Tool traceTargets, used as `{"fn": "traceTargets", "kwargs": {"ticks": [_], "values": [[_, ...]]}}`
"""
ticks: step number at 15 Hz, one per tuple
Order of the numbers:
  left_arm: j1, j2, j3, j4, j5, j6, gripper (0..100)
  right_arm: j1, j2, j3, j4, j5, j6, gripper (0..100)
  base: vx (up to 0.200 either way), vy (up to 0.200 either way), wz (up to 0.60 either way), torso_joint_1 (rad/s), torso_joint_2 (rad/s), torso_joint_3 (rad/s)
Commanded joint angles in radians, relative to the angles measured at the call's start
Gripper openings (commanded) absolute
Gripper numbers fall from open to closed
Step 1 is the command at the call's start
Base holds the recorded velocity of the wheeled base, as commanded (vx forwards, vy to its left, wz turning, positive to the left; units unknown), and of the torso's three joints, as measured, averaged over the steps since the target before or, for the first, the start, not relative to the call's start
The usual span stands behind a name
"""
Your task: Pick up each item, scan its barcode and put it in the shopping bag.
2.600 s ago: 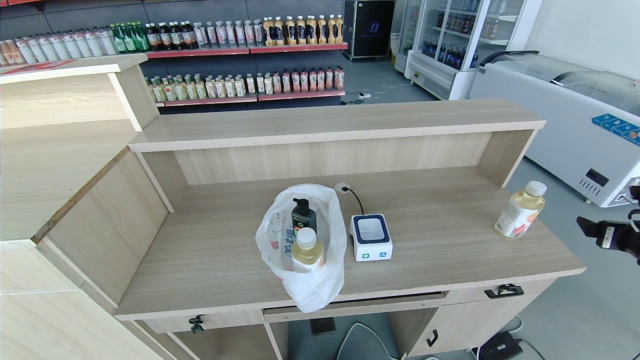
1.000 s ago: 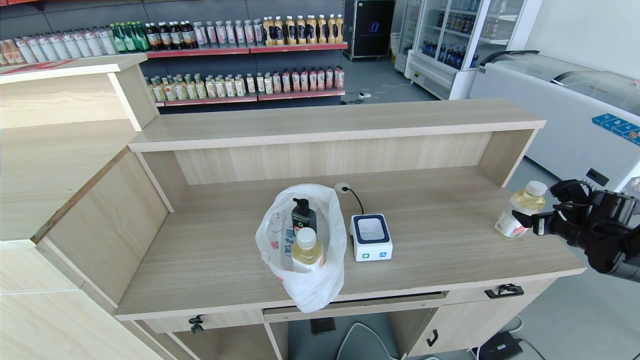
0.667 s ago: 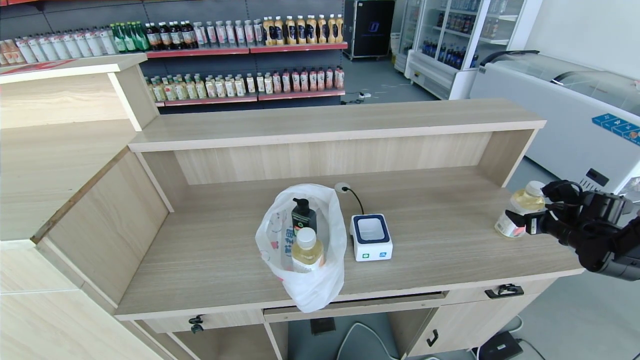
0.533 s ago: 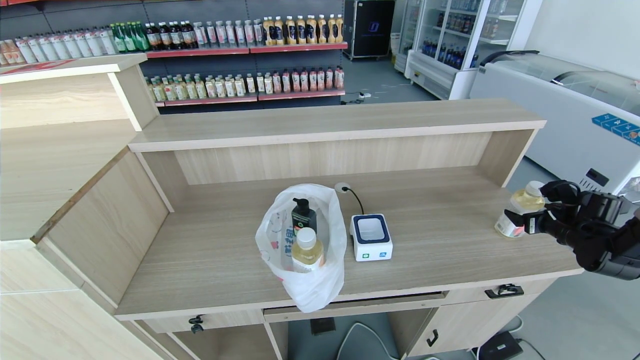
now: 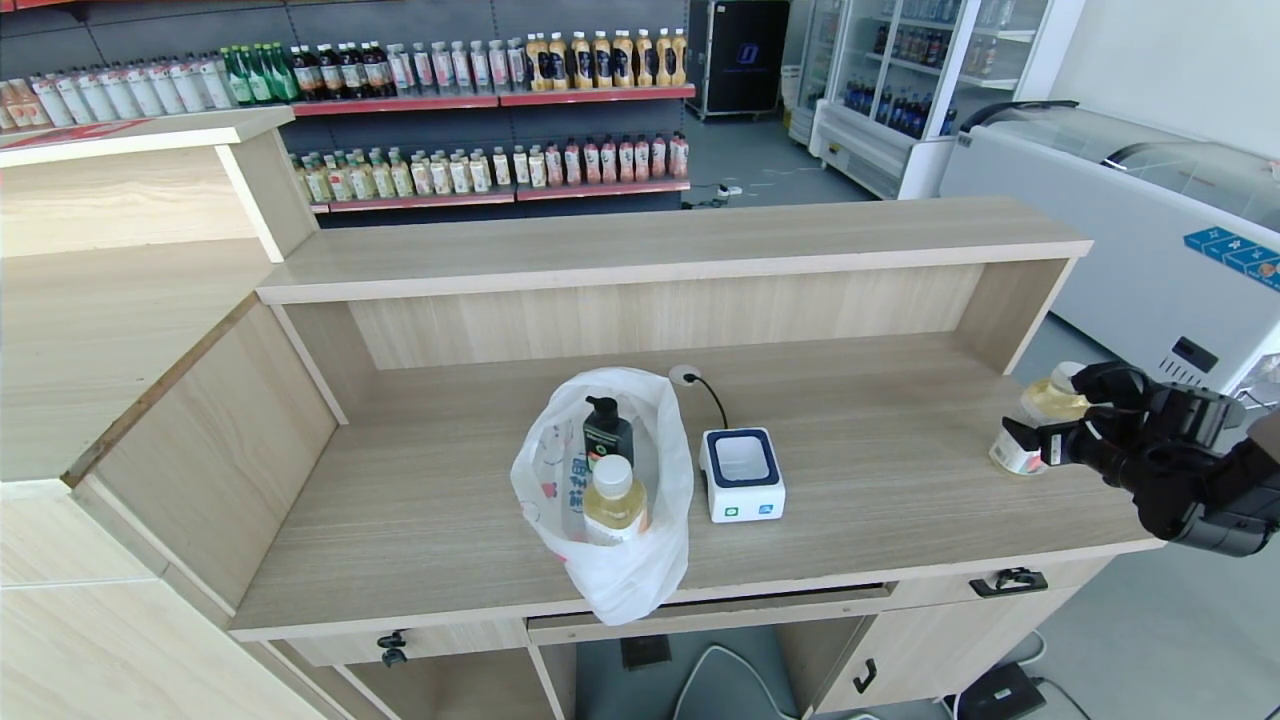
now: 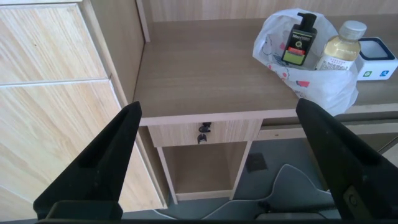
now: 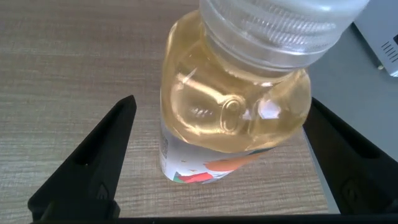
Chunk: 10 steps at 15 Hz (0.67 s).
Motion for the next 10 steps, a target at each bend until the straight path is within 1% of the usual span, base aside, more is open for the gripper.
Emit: {"fn": "traceTargets", "kwargs": {"ticks": [1,10], "values": [[0.0,0.0,0.0,0.0,0.0,0.0,100,0.007,0.017,-0.007,-0.006,0.001,-0.001,100,0.0,0.0,0.0,0.0,0.0,0.0],[0.0,0.0,0.0,0.0,0.0,0.0,100,0.034,0.056,-0.047,-0.013,0.001,-0.011,100,0.0,0.0,0.0,0.0,0.0,0.0]]}}
